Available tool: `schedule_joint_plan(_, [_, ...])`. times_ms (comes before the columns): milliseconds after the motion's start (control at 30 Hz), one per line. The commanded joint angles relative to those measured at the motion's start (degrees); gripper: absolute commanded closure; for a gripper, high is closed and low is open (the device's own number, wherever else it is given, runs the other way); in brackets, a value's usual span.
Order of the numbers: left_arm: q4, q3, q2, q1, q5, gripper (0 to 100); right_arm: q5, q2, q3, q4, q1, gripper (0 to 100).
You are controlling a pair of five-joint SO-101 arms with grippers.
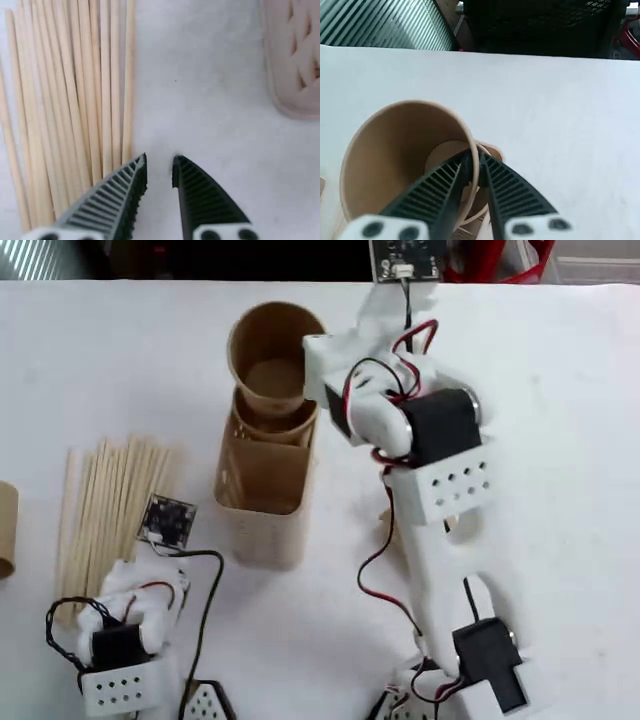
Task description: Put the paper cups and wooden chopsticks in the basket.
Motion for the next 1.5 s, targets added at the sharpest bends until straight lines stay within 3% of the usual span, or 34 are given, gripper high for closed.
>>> schedule_joint_plan(0, [0.3,-0.1,-0.4,-0.3,-0.4,90,1.0,-0.3,2.6,-2.4,-0.4,98.1])
schedule_joint_plan(133, [0.3,-0.1,-0.4,-0.3,-0.4,90,1.1,-0.7,4.7,-2.9,-0.3,96.1])
schedule_joint_plan(367, [0.3,-0.1,-0.4,-0.3,-0.4,90,1.1,-0.8,4.4,-0.4,-0.3,75.7])
schedule_joint_plan(533, [0.3,-0.1,-0.4,-0.3,-0.4,90,1.3,-4.4,4.1,4.7,-0.3,74.7])
schedule_joint_plan(700, [0.3,-0.1,-0.4,-0.3,-0.4,90,14.2,-14.4,4.6,13.1,1.8,74.7])
schedule_joint_plan(833, [0.3,-0.1,-0.4,-0.3,-0.4,90,19.1,-19.4,6.2,19.5,10.3,74.7])
schedule_joint_plan(967, [0.3,-0.1,-0.4,-0.3,-0.4,90,25.3,-20.1,17.9,18.1,20.7,74.7])
schedule_joint_plan(1067, [0.3,-0.1,-0.4,-0.3,-0.4,90,26.9,-18.7,29.0,12.0,23.7,74.7])
schedule_joint_plan(1267, [0.3,-0.1,-0.4,-0.3,-0.4,90,26.9,-13.5,39.8,3.2,20.8,74.7])
schedule_joint_plan(1467, [0.3,-0.1,-0.4,-0.3,-0.4,90,18.5,-5.8,39.8,-0.1,19.8,74.7])
